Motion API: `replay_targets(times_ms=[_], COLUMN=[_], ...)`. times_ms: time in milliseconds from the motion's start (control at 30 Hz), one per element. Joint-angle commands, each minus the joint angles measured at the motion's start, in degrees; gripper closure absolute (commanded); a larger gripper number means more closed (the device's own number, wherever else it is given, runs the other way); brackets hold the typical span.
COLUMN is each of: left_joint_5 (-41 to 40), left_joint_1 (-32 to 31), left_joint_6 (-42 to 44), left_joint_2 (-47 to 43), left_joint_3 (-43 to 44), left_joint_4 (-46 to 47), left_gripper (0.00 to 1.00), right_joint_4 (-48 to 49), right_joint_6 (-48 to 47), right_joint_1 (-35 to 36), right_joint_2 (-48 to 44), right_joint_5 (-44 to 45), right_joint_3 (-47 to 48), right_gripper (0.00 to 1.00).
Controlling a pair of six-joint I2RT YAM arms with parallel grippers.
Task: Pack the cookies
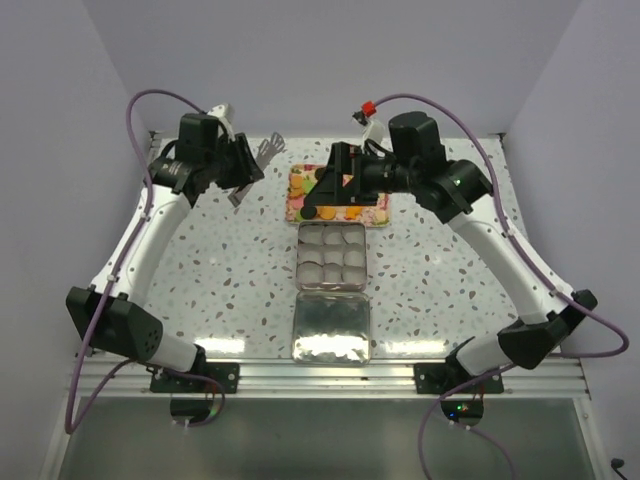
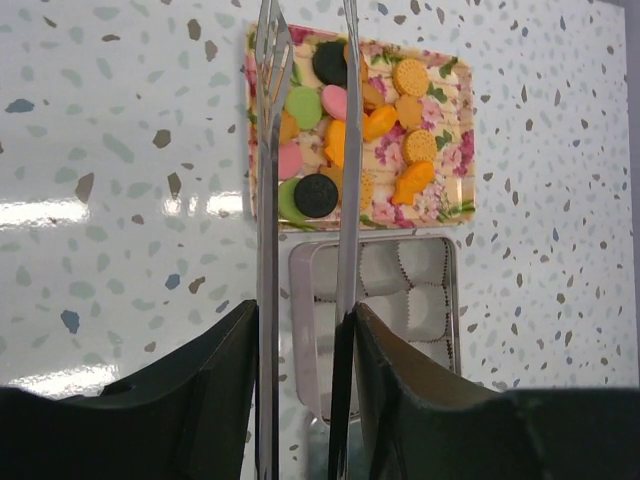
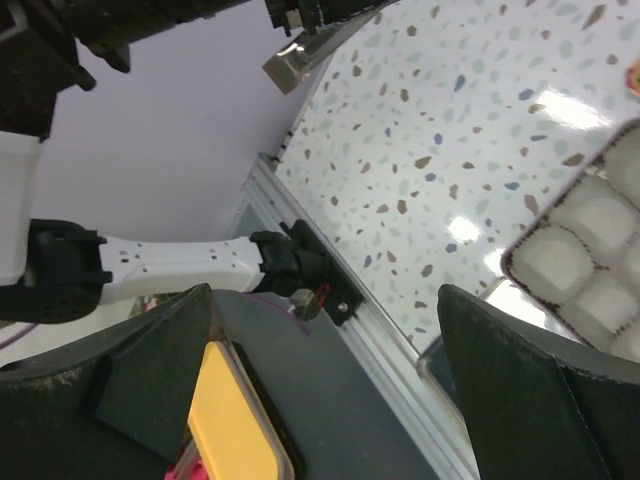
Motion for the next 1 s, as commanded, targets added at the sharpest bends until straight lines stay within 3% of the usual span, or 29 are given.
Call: replay_targets(times_ms=[0, 200, 333, 667, 967], left_joint_5=[5.38, 1.62, -0.59, -6.83, -13.68], left_joint_1=[-2.42, -8.57, -10.95, -16.83, -19.22], left_joint_6=[5.45, 7.48, 7.92, 10.81, 10.20], left_joint_2=[2.60, 6.47, 8.58, 17.01, 19.30], left_joint_3=[2.76, 2.85, 3.02, 9.52, 10.32], left_joint_4=[-2.89, -3.77, -3.07, -7.02, -9.66], left_gripper=[0.53, 0.51, 0.49, 0.48, 0.49], right_joint_4=[-9.91, -10.35, -14.47, -20.55, -22.49], right_joint_6=[-5.26, -3.33, -4.29, -6.49, -7.46], right_joint_1=[-0.28, -0.72, -0.63, -0.63, -0.55], right_joint_2=[-5.04, -14.87, -18.31, -21.57, -21.75], right_joint_5=[6.47, 10.96, 14.83, 20.37, 22.13], right_joint_3=[-0.95, -10.36, -11.52, -11.60, -11.87], right_gripper=[0.01, 0.01, 0.01, 0.01, 0.01])
